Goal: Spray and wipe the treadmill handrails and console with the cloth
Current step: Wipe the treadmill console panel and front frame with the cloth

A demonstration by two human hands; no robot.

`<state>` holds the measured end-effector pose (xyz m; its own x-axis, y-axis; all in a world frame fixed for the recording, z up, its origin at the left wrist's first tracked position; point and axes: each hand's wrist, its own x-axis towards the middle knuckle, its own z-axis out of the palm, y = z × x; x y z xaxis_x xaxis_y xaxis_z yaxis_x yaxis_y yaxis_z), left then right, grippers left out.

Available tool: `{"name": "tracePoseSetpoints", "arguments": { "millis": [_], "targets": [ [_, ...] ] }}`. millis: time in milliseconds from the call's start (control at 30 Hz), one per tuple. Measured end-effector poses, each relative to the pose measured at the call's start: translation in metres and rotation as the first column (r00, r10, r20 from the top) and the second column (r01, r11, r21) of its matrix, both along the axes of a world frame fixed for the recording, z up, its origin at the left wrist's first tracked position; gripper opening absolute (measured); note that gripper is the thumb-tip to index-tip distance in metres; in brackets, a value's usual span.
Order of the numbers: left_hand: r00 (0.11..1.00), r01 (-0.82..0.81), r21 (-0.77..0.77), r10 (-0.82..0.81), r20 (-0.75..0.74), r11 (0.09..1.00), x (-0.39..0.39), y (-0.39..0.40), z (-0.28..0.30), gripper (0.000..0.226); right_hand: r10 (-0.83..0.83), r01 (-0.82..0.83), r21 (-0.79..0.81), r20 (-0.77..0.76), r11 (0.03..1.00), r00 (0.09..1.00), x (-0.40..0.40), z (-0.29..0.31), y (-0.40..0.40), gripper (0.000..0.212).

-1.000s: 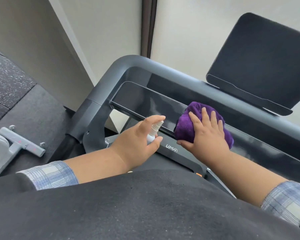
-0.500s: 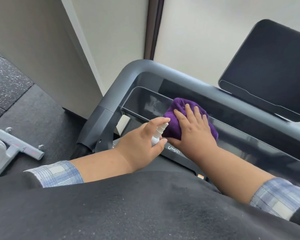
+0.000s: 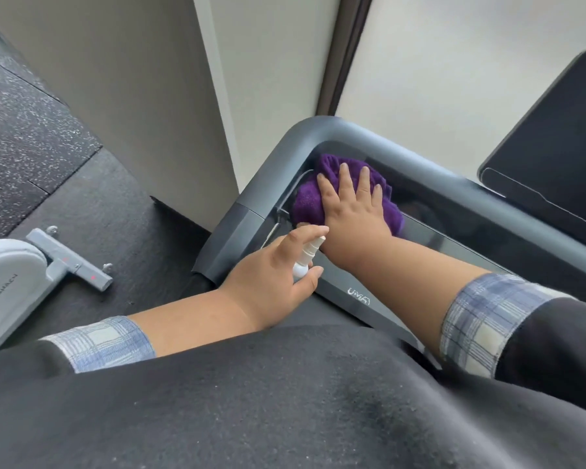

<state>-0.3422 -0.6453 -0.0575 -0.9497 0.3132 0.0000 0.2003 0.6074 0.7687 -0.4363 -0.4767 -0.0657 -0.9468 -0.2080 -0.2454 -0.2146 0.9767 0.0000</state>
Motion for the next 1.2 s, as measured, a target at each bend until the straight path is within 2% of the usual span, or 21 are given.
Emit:
{"name": "tracePoseSetpoints", "arguments": {
  "millis": [200,400,567,733,1000,1067,1133,1200],
  "targets": [
    [1.000,0.005,-0.007,-0.005,-0.001,1.000,-0.001,0.002,0.004,0.059,0.060,-0.060,-0.032,0.024,0.998,0.998,0.006,0.006,0.004,0.086],
    [0.998,0.015,0.019,-0.014,-0.062,1.000,-0.007,-0.002,0.010,0.056,-0.006,0.007,-0.017,0.049,1.000,0.999,0.050,0.013,0.037,0.093],
    [0.998,-0.007,0.006,0.007,-0.066,1.000,-0.008,-0.014,0.006,0.055,0.008,-0.008,-0.006,0.013,1.000,1.000,0.023,0.010,0.001,0.091],
    [0.998,-0.025,0.017,0.026,-0.063,1.000,-0.005,-0.021,0.006,0.054,0.031,-0.032,0.014,0.042,0.999,0.999,-0.001,0.006,-0.029,0.089],
    [0.996,-0.065,-0.016,0.064,-0.064,0.998,-0.010,-0.010,0.011,0.059,0.281,-0.279,-0.030,0.093,0.960,0.955,0.031,0.006,-0.012,0.076],
    [0.997,-0.055,0.000,0.055,-0.051,0.998,-0.014,-0.008,0.012,0.058,0.212,-0.203,-0.104,0.085,0.974,0.974,0.023,0.012,-0.004,0.078],
    [0.998,-0.037,0.012,0.037,-0.045,0.999,-0.016,-0.009,0.012,0.059,0.055,-0.046,-0.158,0.058,0.986,0.997,0.010,0.016,0.002,0.084],
    [0.998,-0.030,0.003,0.030,-0.046,1.000,-0.015,-0.011,0.013,0.060,-0.013,0.020,-0.142,0.049,0.990,0.999,0.001,0.015,-0.001,0.086]
  ]
}}
